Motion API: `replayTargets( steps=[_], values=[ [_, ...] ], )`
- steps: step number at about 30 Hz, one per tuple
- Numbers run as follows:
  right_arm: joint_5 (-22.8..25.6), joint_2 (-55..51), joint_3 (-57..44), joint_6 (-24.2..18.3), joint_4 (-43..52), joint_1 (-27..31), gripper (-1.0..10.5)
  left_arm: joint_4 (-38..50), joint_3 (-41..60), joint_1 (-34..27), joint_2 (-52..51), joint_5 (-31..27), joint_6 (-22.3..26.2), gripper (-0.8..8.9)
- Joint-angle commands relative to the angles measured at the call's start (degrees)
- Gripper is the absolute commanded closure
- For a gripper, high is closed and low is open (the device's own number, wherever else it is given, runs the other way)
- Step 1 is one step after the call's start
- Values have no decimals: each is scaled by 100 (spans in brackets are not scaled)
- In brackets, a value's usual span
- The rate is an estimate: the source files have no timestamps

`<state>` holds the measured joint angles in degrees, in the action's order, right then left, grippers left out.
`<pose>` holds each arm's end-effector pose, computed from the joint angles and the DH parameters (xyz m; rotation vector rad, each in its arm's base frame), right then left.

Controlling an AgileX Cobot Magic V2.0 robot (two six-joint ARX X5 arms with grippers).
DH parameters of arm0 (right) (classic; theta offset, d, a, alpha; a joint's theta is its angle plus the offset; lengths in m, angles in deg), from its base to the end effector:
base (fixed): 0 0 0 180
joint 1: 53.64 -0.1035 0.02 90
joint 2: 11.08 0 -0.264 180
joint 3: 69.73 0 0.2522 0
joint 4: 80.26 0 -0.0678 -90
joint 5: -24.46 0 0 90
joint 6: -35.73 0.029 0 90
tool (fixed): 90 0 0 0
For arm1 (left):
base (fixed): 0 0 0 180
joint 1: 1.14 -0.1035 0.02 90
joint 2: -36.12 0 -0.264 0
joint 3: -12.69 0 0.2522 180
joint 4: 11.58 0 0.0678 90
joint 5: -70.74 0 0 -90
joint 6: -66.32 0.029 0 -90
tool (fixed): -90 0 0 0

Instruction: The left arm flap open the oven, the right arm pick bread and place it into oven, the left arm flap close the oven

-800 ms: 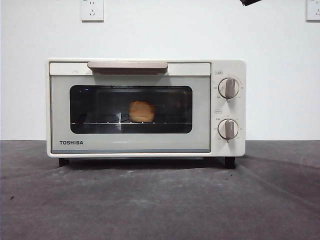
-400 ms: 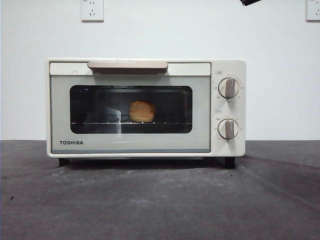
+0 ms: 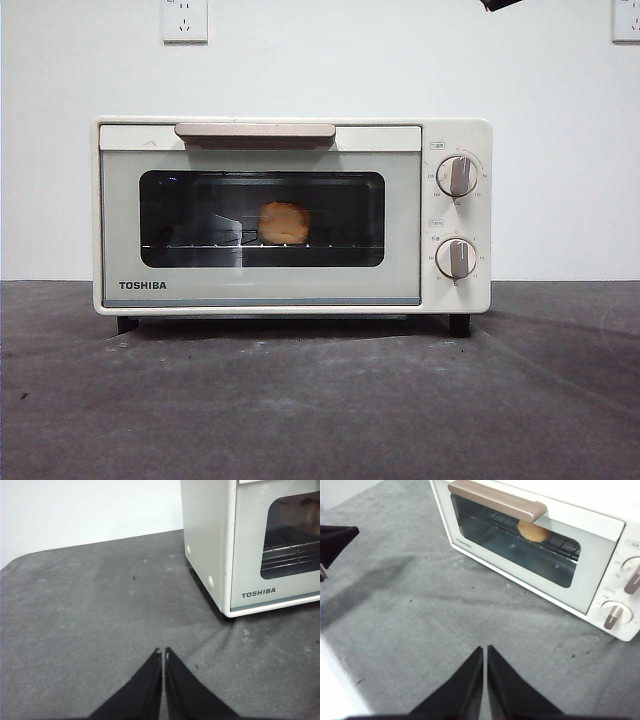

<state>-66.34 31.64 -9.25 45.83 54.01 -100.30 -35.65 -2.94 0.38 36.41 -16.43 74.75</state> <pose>0.1038 0.1106 0.3141 -0.0324 0.5312 0.7663 0.0948 -0.0039 0.1569 0.1450 0.1465 -0.0868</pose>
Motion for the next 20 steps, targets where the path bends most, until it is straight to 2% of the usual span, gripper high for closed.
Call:
replayTargets(
  steps=[1, 5, 7, 13, 20],
  values=[
    [101, -186, 68, -319, 66, 192, 938, -26, 118, 0, -11, -13, -11, 794],
    [-15, -525, -109, -420, 391, 975, 938, -26, 118, 0, -11, -13, -11, 794],
    [-219, -769, -321, -538, 651, 1451, 938, -26, 118, 0, -11, -13, -11, 794],
    [-564, -1593, -1355, -1178, 1502, 2796, 938, -26, 118, 0, -11, -13, -11, 794],
    [-520, -2697, -2894, -1228, 2723, 3786, 938, -28, 118, 0, -11, -13, -11, 794]
  ],
)
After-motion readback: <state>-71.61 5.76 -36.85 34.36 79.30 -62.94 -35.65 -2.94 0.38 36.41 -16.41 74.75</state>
